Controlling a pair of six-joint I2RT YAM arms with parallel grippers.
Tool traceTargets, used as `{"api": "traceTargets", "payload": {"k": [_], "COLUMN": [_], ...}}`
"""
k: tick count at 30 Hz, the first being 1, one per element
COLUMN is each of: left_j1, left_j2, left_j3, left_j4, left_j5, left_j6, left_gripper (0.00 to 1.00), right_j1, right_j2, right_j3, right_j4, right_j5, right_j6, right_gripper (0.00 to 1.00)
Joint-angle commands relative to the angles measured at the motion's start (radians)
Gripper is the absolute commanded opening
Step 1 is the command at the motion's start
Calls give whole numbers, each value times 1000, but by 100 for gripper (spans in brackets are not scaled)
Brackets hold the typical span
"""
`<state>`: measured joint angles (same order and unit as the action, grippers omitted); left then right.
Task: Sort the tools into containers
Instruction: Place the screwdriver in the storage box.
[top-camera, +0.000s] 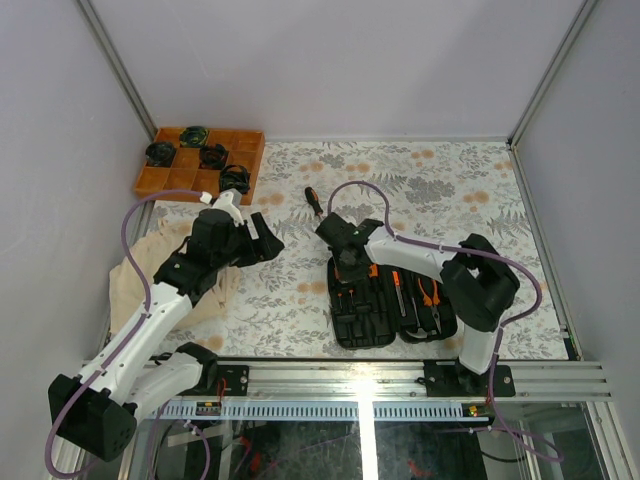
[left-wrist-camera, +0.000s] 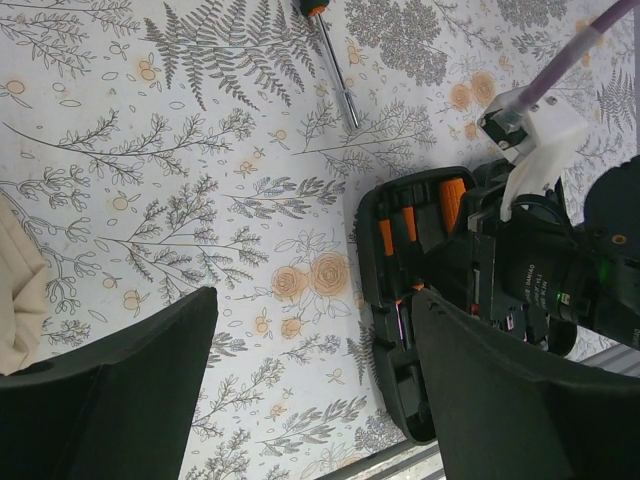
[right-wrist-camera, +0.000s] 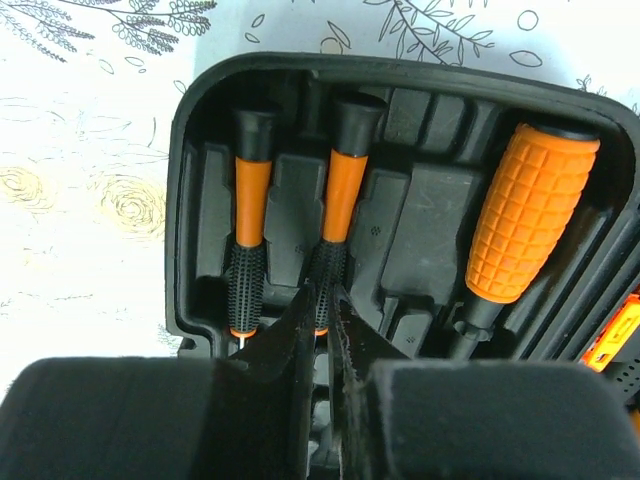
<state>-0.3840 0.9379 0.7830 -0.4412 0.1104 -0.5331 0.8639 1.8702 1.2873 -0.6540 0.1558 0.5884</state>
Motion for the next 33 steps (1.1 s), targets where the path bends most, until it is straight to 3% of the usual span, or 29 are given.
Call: {"api": "traceTargets", "payload": {"k": [1,5,14,18,24,33], "left_j1": [9,9,10,9,10,9], "left_j2": [-7,-18,-63,-98,-144,-182], "left_j3": [-12,-15,5,24,34,-7], "left_j4": [54,49,-27,-83,-128,-103], "left_j5": [27,20,10,-18,-56,-103], "left_j6": [11,13,53,85,98,85], "left_gripper": [77,77,77,78,78,78], "right_j1": [11,7,-86,-148,-173,-190], "right_j2": [-49,-189,-387,-406,-263,90], "right_j3": [-74,-18,-80,-114,12,280], "right_j4": [59,99,191,275,331,397], "right_j5": [-56,-107,-57,-34,-59,-169], "right_j6": [0,-50,-124,-170,-289,-405], "right_gripper": [12,30,46,58,69,71]}}
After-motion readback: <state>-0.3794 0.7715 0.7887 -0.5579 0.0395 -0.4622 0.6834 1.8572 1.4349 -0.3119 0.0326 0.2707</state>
